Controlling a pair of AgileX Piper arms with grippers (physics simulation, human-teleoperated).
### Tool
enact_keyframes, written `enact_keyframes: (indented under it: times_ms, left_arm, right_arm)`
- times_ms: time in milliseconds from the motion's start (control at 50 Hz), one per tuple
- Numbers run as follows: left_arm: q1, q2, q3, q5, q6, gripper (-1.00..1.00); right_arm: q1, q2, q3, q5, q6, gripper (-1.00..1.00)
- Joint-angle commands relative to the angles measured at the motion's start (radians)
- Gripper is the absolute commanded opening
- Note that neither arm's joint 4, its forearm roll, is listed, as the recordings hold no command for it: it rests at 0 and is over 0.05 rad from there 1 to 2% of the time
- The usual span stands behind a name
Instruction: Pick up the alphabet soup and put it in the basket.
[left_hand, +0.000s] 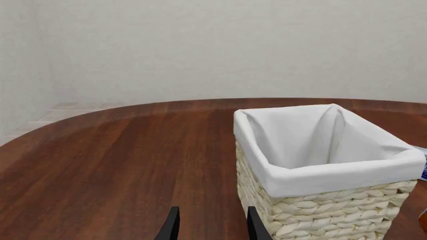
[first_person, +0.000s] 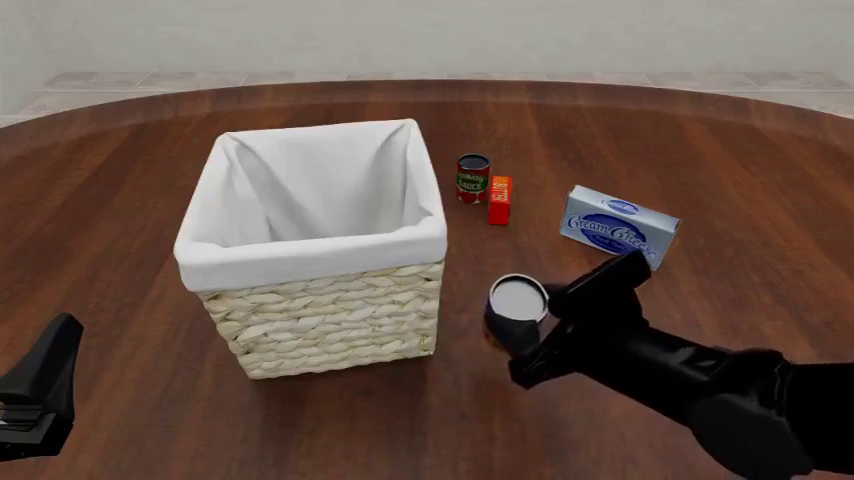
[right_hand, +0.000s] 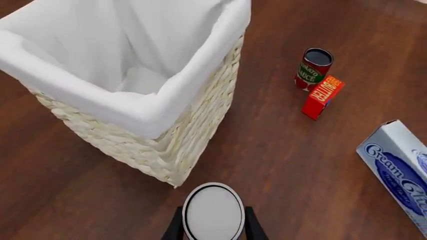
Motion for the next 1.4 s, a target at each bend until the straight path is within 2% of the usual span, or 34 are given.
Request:
enact_keyframes:
  times_ms: [20,180,260,700,1400]
  left_arm:
    - [0.0,0.0,0.0,0.0,0.0,1.0]
    - [0.0,0.0,0.0,0.0,0.0,1.0]
    - [0.0,0.0,0.0,0.0,0.0,1.0]
    - [0.0,0.0,0.0,0.0,0.0,1.0]
    - [0.0,0.0,0.0,0.0,0.0,1.0]
  right_arm:
    - [-0.01,-0.056,-0.008,0.027,0.002,-1.0]
    - [-0.02,-0.085,-0.015,0.046,-0.018,-1.0]
    - [-0.034,-0.105,-0.017,0.056,-0.05,-1.0]
    - [-0.032,-0.168,-0.022,0.094,-0.046,-1.0]
    - [-0.036,-0.245,-0.101,0.203,-0.1,-1.0]
